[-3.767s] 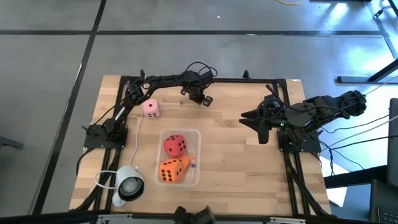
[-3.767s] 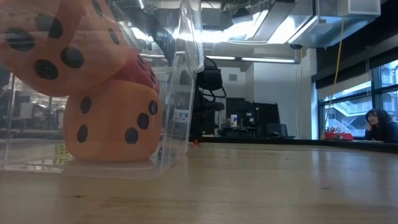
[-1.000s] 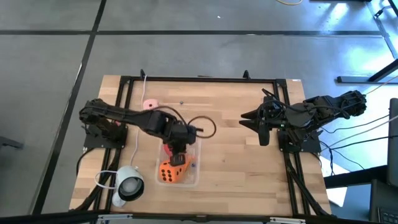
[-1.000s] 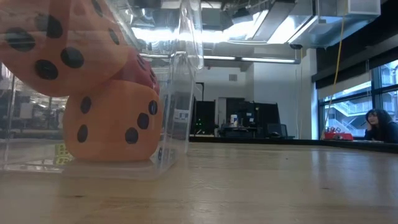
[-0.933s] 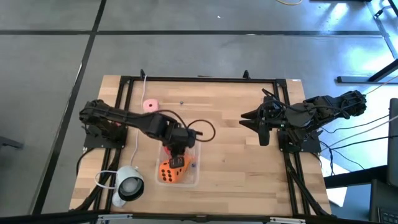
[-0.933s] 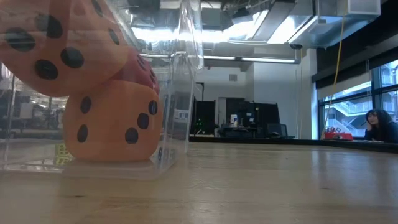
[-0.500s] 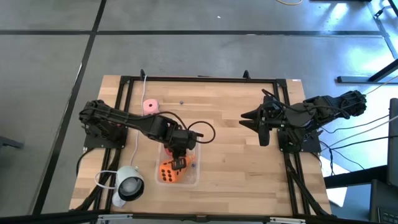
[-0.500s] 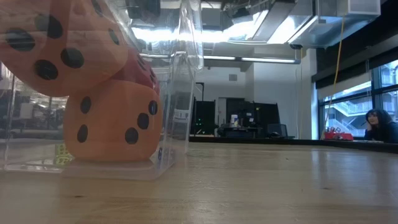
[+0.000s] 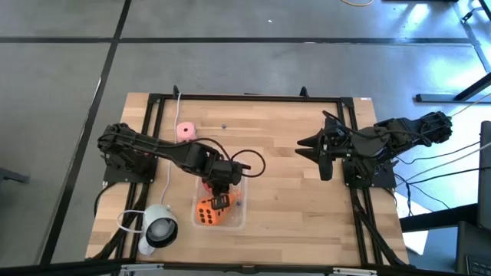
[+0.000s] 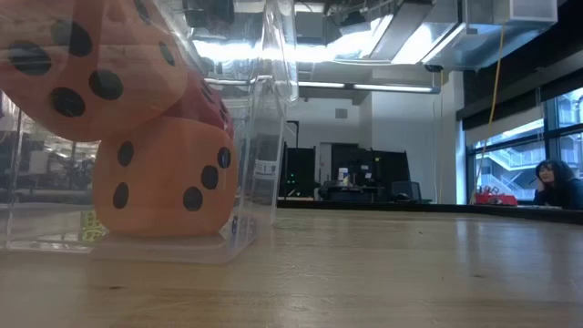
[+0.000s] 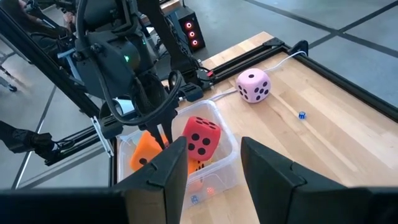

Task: Pick & Place Dice
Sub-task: Put the small red die on the bin

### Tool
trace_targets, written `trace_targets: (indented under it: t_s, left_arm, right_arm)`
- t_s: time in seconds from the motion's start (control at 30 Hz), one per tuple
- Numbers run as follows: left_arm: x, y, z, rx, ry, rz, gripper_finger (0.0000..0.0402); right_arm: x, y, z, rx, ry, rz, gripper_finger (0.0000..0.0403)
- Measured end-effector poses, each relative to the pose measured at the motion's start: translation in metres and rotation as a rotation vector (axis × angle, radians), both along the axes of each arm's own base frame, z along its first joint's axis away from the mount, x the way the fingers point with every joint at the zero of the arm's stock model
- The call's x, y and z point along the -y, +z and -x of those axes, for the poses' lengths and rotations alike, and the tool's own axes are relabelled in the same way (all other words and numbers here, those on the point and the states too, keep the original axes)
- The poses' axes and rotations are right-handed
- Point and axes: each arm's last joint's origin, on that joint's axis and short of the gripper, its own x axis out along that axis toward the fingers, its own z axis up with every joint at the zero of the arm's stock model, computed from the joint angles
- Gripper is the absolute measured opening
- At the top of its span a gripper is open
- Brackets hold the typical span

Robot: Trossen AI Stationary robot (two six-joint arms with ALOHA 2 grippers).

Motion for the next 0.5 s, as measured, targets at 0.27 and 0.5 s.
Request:
trace_targets:
  t_s: [0.27,0.5]
  left_arm:
    - [-0.0002,-0.0005,0.001,-0.011,-0.001,-0.002,0.0003]
    - [-0.003,-0.0002,-0.0005,0.016,0.055,-0.089,0.0036]
  right_arm:
    - [0.0001,-0.0005,0.0002,-0.006,0.001,0.004,0.0148]
    - [0.0001,-0.0005,0.0002,-0.006,0.001,0.005,0.0148]
